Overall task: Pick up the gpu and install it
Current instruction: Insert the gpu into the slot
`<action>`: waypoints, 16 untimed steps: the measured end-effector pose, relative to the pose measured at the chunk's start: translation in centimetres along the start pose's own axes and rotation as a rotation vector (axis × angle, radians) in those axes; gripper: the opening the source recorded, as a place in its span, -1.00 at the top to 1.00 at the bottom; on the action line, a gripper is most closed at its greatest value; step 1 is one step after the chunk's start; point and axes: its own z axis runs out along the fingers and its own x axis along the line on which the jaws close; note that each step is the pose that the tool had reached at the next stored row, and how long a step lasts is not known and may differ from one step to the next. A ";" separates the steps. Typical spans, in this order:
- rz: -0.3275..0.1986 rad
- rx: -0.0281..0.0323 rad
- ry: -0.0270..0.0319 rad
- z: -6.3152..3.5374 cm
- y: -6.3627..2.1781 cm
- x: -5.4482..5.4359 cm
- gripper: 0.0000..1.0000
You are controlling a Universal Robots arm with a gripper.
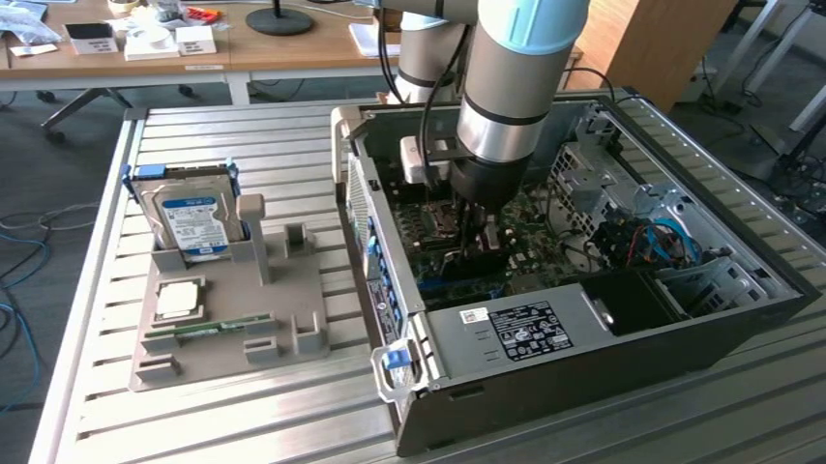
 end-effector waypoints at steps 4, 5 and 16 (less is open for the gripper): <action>-0.004 -0.0002 -0.0007 0.00 0.00 0.0 0.35; -0.005 -0.0004 -0.0010 0.01 0.00 0.0 0.35; -0.034 -0.0022 -0.0031 0.04 -0.03 0.0 0.35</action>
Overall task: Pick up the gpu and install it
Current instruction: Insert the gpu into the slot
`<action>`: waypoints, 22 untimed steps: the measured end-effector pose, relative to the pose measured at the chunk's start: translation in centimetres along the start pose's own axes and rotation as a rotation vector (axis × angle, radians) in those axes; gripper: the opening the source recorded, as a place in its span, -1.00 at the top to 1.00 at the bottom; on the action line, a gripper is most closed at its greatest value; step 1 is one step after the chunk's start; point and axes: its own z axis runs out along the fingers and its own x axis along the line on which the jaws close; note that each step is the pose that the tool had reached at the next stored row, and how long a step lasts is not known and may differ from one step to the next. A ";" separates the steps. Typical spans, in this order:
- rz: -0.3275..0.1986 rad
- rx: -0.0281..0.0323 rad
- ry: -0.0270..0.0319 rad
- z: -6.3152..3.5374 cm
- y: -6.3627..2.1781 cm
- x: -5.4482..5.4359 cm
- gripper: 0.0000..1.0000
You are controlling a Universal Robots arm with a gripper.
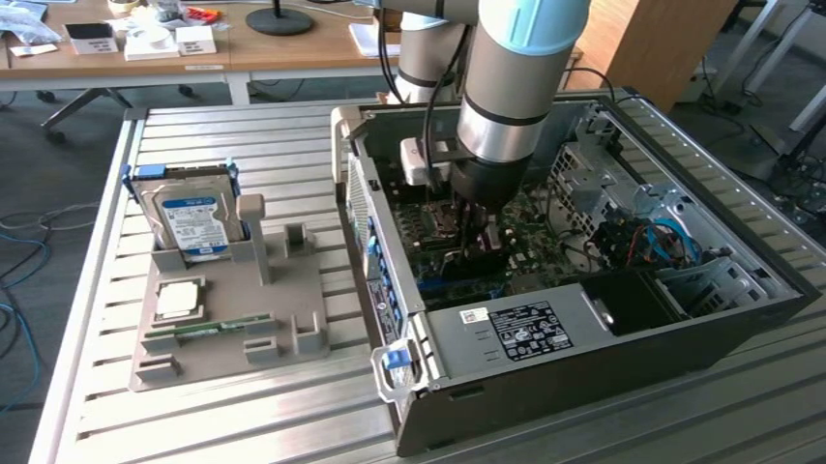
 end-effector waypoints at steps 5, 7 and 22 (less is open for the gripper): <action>0.000 0.0000 0.0000 0.00 0.00 0.0 0.35; 0.000 -0.0001 0.0000 0.00 0.00 0.0 0.35; 0.000 0.0000 -0.0005 0.01 0.02 -0.2 0.06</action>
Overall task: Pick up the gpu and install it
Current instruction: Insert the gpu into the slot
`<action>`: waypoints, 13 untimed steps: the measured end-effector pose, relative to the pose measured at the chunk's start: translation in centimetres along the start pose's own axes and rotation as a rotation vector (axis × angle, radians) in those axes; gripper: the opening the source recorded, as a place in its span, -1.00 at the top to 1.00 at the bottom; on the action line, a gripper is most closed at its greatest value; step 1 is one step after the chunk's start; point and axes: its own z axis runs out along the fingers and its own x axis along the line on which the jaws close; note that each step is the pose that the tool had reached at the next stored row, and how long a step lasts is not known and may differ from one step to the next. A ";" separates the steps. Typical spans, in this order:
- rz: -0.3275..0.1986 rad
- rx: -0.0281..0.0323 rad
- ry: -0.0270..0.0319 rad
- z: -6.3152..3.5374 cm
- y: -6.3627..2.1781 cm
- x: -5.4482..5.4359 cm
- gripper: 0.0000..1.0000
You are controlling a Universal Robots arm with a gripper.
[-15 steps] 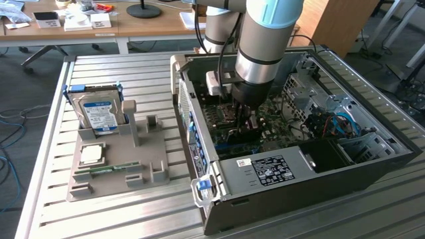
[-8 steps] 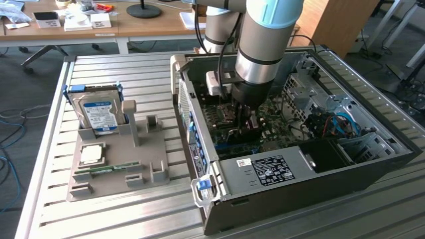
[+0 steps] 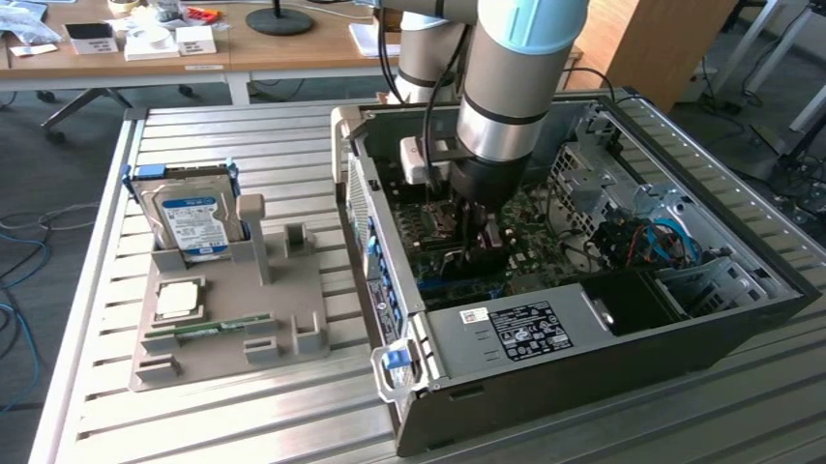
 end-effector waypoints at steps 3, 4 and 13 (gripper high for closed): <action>0.000 -0.0001 -0.0002 0.00 0.00 -0.1 0.06; 0.000 -0.0001 -0.0002 0.01 0.01 -0.1 0.06; 0.000 -0.0001 -0.0001 0.00 0.01 -0.1 0.21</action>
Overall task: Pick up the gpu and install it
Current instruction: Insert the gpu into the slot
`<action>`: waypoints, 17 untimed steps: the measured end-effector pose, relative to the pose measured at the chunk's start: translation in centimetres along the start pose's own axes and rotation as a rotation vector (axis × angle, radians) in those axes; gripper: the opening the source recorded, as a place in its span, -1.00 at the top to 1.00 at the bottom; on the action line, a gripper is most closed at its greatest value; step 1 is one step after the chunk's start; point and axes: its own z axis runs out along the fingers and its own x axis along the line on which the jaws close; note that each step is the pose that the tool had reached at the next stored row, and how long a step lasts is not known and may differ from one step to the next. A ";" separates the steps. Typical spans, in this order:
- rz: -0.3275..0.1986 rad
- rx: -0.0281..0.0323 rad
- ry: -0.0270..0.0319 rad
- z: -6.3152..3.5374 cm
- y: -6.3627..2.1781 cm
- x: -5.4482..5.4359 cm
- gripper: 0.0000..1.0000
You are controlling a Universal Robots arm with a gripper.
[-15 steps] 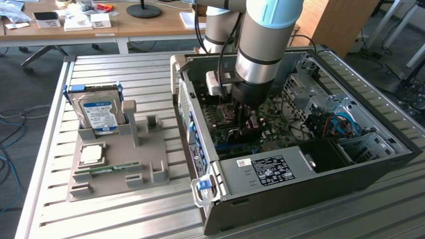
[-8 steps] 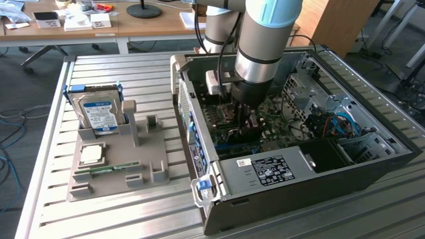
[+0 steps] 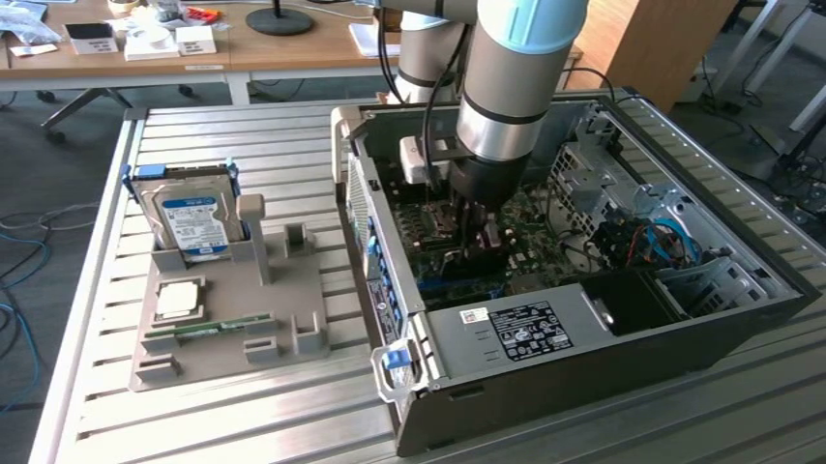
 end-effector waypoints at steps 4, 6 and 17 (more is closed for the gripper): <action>0.000 -0.0001 0.0001 -0.01 0.00 0.0 0.46; 0.000 0.0000 0.0001 0.00 0.00 0.0 0.46; 0.000 -0.0001 -0.0023 -0.01 -0.03 0.3 0.46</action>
